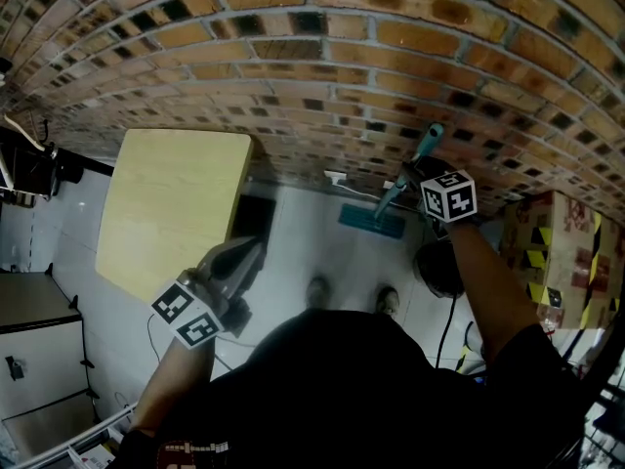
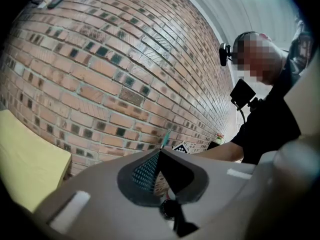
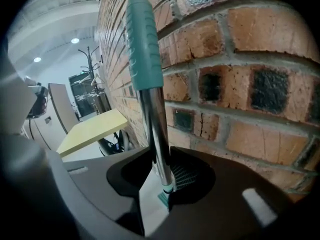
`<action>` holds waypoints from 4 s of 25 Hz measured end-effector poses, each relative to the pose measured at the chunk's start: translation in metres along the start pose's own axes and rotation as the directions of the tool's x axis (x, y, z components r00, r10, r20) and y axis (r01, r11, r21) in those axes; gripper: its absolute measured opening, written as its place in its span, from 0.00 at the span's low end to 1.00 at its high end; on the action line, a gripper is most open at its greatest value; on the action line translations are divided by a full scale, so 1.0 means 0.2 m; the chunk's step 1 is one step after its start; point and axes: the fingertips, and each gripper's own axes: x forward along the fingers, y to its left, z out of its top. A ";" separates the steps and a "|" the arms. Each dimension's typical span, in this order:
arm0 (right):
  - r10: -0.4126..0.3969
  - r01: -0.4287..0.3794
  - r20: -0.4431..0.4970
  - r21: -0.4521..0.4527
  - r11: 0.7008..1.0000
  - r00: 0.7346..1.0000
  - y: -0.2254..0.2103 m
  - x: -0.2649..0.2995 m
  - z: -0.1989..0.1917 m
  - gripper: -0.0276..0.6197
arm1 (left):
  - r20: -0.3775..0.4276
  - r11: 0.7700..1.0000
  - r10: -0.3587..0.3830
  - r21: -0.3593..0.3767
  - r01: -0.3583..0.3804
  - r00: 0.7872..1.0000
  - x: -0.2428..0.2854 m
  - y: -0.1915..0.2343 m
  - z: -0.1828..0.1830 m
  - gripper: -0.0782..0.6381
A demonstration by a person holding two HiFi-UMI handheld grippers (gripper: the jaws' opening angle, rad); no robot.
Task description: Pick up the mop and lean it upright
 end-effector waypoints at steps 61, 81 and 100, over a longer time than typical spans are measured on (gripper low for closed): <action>-0.210 0.065 0.352 0.382 0.922 0.912 0.76 -1.18 -0.09 0.06 | 0.016 0.919 -0.395 0.015 0.394 0.919 -0.13 -0.10 0.09 0.10; 0.004 -0.084 0.391 0.190 0.978 0.921 0.75 -1.83 -0.13 0.06 | 0.142 0.969 -0.246 0.032 0.244 0.959 -0.21 -0.74 -0.05 0.10; -0.033 -0.028 0.353 0.167 0.986 0.935 0.98 -1.62 -0.16 0.06 | 0.090 0.959 -0.282 0.040 0.280 0.955 -0.32 -0.55 -0.04 0.10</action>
